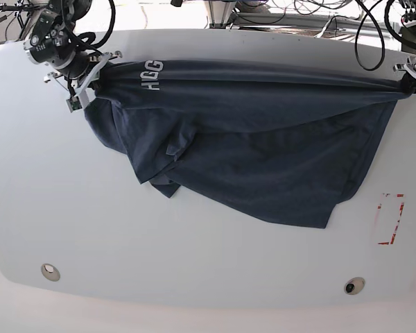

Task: Fold the T-shirt properly
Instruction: 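Lay the shirt down by sweeping both grippers back across the table, then open the left gripper and move it along the shirt edge, then lower the left gripper onto the shirt edge and close it, then hold the shirt edge with both grippers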

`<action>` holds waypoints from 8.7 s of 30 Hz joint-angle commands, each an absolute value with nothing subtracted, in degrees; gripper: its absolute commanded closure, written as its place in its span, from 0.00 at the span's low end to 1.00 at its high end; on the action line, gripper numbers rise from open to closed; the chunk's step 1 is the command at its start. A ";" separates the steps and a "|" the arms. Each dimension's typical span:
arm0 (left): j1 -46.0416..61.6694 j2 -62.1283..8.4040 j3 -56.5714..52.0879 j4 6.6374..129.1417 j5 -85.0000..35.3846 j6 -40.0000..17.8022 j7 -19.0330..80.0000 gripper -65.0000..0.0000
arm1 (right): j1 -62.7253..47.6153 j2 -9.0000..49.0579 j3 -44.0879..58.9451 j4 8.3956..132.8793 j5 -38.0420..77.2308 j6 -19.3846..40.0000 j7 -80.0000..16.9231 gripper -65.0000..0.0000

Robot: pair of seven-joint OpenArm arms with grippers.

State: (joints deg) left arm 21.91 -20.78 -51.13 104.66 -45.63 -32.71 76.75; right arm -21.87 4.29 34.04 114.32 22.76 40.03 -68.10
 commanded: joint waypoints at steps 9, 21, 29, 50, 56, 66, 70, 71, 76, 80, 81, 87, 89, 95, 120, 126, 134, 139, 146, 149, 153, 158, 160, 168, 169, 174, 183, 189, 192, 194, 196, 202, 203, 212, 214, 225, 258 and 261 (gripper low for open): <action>18.59 -21.76 -47.96 105.36 -32.13 -40.00 75.74 0.99 | -23.16 4.88 34.24 111.87 22.64 40.00 -66.95 0.94; 17.19 -21.67 -46.46 105.27 -28.18 -40.00 75.74 0.99 | -24.48 4.79 34.15 111.87 22.64 40.00 -66.95 0.93; 17.27 -21.76 -46.46 105.27 -28.18 -40.00 75.74 0.99 | -24.13 4.79 34.15 111.96 22.64 40.00 -66.95 0.80; 17.36 -22.73 -44.00 105.27 -28.35 -40.00 76.35 0.54 | -23.16 2.68 34.07 112.22 22.55 40.00 -66.95 0.54; 17.10 -22.73 -44.09 105.27 -28.53 -40.00 79.52 0.39 | -22.55 2.42 34.07 112.13 22.55 40.00 -66.95 0.54; 10.86 -22.46 -46.64 104.13 -29.58 -40.00 80.00 0.40 | -21.49 0.92 33.98 112.13 22.64 40.00 -66.95 0.54; 5.85 -22.29 -46.46 100.00 -29.76 -40.00 80.00 0.40 | -21.14 0.84 33.98 112.04 22.64 40.00 -66.95 0.54; 4.18 -21.76 -46.46 98.33 -29.67 -40.00 80.00 0.40 | -21.05 0.84 33.98 112.04 22.64 40.00 -66.95 0.54; -2.95 -20.53 -46.37 89.89 -29.67 -40.00 80.00 0.40 | -19.82 0.84 33.98 111.96 22.64 40.00 -66.95 0.54; -6.64 -20.53 -43.47 82.68 -29.76 -40.00 80.00 0.40 | -19.65 0.84 33.98 111.96 22.64 40.00 -66.95 0.54; -7.08 -20.53 -42.68 81.54 -29.76 -40.00 80.00 0.40 | -19.56 0.84 33.98 111.96 22.64 40.00 -66.95 0.54; -8.13 -20.09 -38.99 78.90 -29.76 -40.00 80.00 0.40 | -18.68 0.84 33.98 111.87 22.64 40.00 -66.95 0.54; -8.13 -18.95 -37.85 78.90 -29.76 -40.00 80.00 0.40 | -18.42 0.84 33.98 111.87 22.64 40.00 -66.95 0.54; -8.04 -17.19 -35.03 78.90 -29.49 -40.00 80.00 0.40 | -18.24 0.84 33.98 111.87 22.64 40.00 -66.95 0.54; -8.04 -16.22 -29.67 79.08 -29.41 -40.00 78.02 0.50 | -16.57 0.84 33.98 111.78 22.64 40.00 -66.95 0.54; -8.13 -16.31 -28.79 79.16 -29.41 -40.00 78.02 0.93 | -15.96 0.84 33.98 110.99 22.64 40.00 -67.03 0.54; -7.96 -18.33 -26.86 81.89 -29.49 -40.00 78.02 0.97 | -15.34 0.84 34.07 108.70 22.64 40.00 -67.03 0.54; -7.96 -18.51 -26.77 87.34 -29.41 -40.00 78.55 0.95 | -15.08 0.84 34.07 108.79 22.64 40.00 -67.03 0.54; -6.02 -21.05 -28.44 92.35 -29.67 -40.00 80.00 0.63 | -14.90 0.84 34.07 108.88 22.64 40.00 -67.03 0.54; -4.00 -21.23 -31.78 93.76 -29.67 -40.00 80.00 0.42 | -14.37 0.84 33.98 108.97 22.64 40.00 -67.21 0.54; -1.71 -21.32 -34.86 93.23 -29.67 -40.00 80.00 0.34 | -14.20 0.84 33.98 108.88 22.64 40.00 -67.21 0.54; -0.04 -21.32 -34.95 90.15 -30.81 -40.00 80.00 0.34 | -14.20 0.84 33.98 108.88 22.64 40.00 -67.21 0.54; 0.13 -21.05 -34.86 88.84 -31.16 -40.00 80.00 0.34 | -14.11 0.84 33.98 108.88 22.64 40.00 -67.21 0.54; -0.40 -18.95 -34.86 86.64 -27.65 -40.00 80.00 0.34 | -14.11 0.84 33.98 108.70 22.64 40.00 -67.21 0.54; -0.40 -18.59 -34.86 86.64 -26.59 -40.00 80.00 0.34 | -14.11 0.84 33.98 108.70 22.64 40.00 -67.21 0.54; -0.48 -18.15 -34.86 86.64 -22.37 -40.00 80.00 0.34 | -13.93 0.84 33.98 108.70 22.64 40.00 -67.21 0.54; -0.13 -18.15 -34.33 86.46 -23.60 -40.00 80.00 0.34 | -13.05 0.84 33.98 108.70 22.64 40.00 -67.21 0.54; 0.04 -17.98 -31.34 86.46 -23.60 -40.00 80.00 0.34 | -12.97 0.84 33.98 108.70 22.64 40.00 -67.21 0.54; 0.22 -17.54 -29.93 86.37 -23.60 -40.00 80.00 0.34 | -12.97 0.84 33.98 108.70 22.64 40.00 -67.21 0.54; 0.66 -17.10 -29.49 86.37 -23.60 -40.00 80.00 0.34 | -12.97 0.84 33.98 108.70 22.64 40.00 -67.21 0.54; 0.66 -16.84 -29.41 86.37 -23.60 -40.00 80.00 0.34 | -12.97 0.84 33.98 108.70 22.64 40.00 -67.21 0.54; 0.75 -16.75 -27.47 86.37 -23.60 -40.00 80.00 0.43 | -12.97 0.84 33.98 108.70 22.64 40.00 -67.21 0.54; 0.75 -16.75 -27.03 86.37 -23.60 -40.00 80.00 0.46 | -12.97 0.84 33.98 108.70 22.64 40.00 -67.21 0.54; 0.75 -16.75 -26.59 86.90 -23.69 -40.00 80.00 0.96 | -12.97 0.84 33.98 108.70 22.64 40.00 -67.21 0.54; 0.75 -16.92 -26.59 87.43 -23.69 -40.00 80.00 0.96 | -12.97 0.84 33.98 108.70 22.64 40.00 -67.21 0.54; 1.45 -17.19 -26.59 99.74 -23.69 -40.00 80.00 0.93 | -12.88 0.84 33.98 108.70 22.64 40.00 -67.21 0.54; 3.21 -16.84 -26.86 112.48 -23.34 -40.00 80.00 1.00 | -12.44 0.92 33.98 108.70 22.64 40.00 -67.21 0.54; 3.12 -16.75 -26.86 112.04 -23.25 -40.00 80.00 1.00 | -12.26 0.92 33.98 108.70 22.64 40.00 -67.21 0.54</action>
State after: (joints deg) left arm 3.90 -16.05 -26.61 111.59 -22.92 -39.94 80.62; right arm -12.91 0.47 33.80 107.85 21.87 40.05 -68.12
